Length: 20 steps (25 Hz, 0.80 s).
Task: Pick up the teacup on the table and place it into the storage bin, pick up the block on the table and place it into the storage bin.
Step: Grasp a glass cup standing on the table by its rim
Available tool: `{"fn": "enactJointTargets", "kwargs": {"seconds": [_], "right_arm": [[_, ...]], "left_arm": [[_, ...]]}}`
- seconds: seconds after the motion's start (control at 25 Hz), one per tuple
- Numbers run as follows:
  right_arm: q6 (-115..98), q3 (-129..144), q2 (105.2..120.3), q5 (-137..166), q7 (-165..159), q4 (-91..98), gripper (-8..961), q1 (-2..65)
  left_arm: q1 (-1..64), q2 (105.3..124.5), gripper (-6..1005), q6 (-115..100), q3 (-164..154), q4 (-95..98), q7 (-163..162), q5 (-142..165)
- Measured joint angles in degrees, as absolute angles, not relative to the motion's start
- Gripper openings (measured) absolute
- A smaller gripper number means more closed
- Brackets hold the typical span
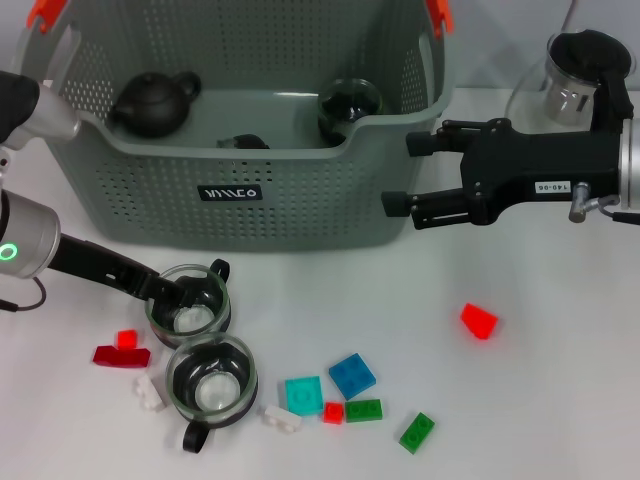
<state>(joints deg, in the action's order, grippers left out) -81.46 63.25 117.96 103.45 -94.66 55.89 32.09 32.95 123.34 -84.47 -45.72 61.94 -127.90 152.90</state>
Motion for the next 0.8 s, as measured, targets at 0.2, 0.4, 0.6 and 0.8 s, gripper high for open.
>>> {"fn": "enactJointTargets", "kwargs": {"seconds": [0.2,0.4,0.6,0.8], "right_arm": [[-81.4,62.9,117.95,103.4,-94.7,55.8,928,32.2],[-81.4,62.5,118.06,103.4,-94.7,55.8,928,32.3],[-81.4,62.4,118.21,103.4,-94.7,55.8,928,32.3],[-81.5,62.3,118.25,103.4,-94.7,55.8,928,32.3]], "left_arm": [[32.7,123.24,826,-83.1,-46.8,61.6,-128.1,153.0],[32.5,123.22,826,-82.4,-47.3,61.5,-128.4,153.1],[32.6,123.34,800,-82.1,-47.3,61.4,-128.5,154.1],[32.7,123.52,725,-81.7,-47.3,61.4,-128.5,154.5]]}}
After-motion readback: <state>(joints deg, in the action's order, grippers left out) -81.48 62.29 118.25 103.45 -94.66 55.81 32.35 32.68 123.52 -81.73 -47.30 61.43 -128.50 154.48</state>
